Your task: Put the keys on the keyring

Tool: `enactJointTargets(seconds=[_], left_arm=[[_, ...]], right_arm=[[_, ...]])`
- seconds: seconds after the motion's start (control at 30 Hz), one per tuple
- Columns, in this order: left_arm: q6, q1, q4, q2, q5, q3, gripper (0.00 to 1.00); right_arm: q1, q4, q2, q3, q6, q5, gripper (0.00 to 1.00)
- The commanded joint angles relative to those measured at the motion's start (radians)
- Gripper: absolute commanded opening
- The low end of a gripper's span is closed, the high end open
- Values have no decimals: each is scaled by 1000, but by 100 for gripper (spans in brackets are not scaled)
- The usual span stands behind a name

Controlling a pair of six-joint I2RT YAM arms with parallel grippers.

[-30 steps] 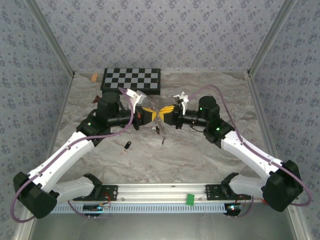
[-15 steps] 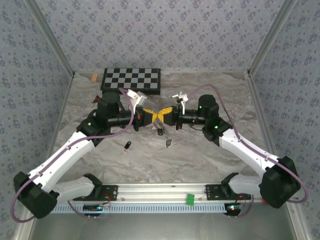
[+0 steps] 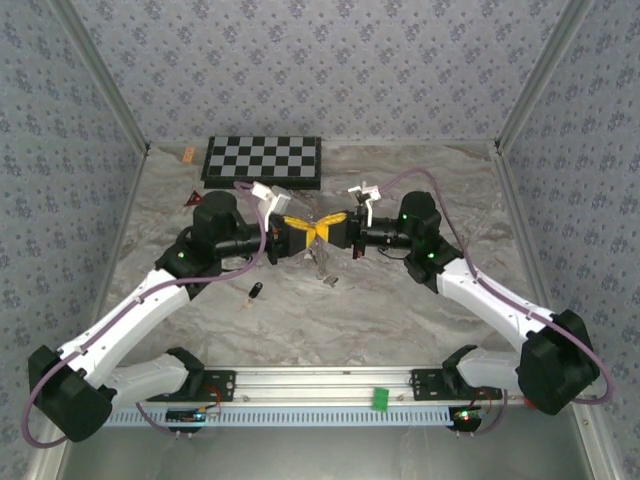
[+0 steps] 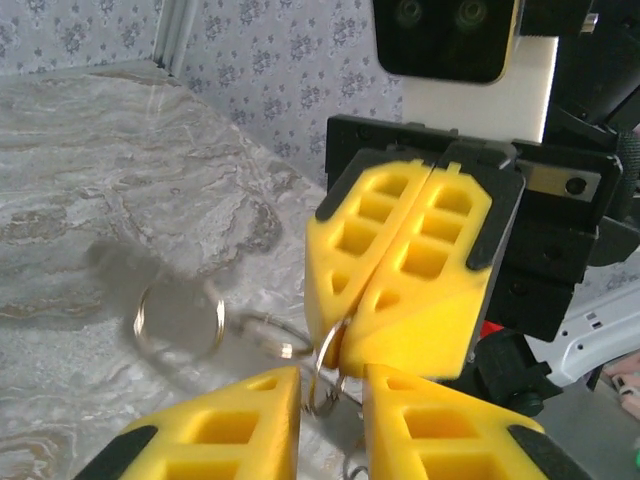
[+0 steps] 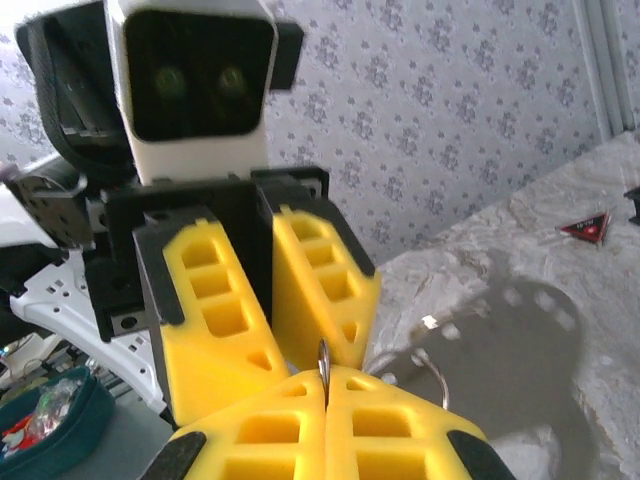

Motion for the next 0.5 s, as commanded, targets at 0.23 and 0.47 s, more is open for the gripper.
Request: enactJointTargets(seconds=[0.23, 0.47], left_arm=[[-112, 0, 268, -75, 28, -101, 29], [-125, 22, 273, -82, -47, -100, 28]], right_arm=[[-20, 274, 32, -29, 163, 4, 0], [-13, 266, 26, -30, 162, -5, 0]])
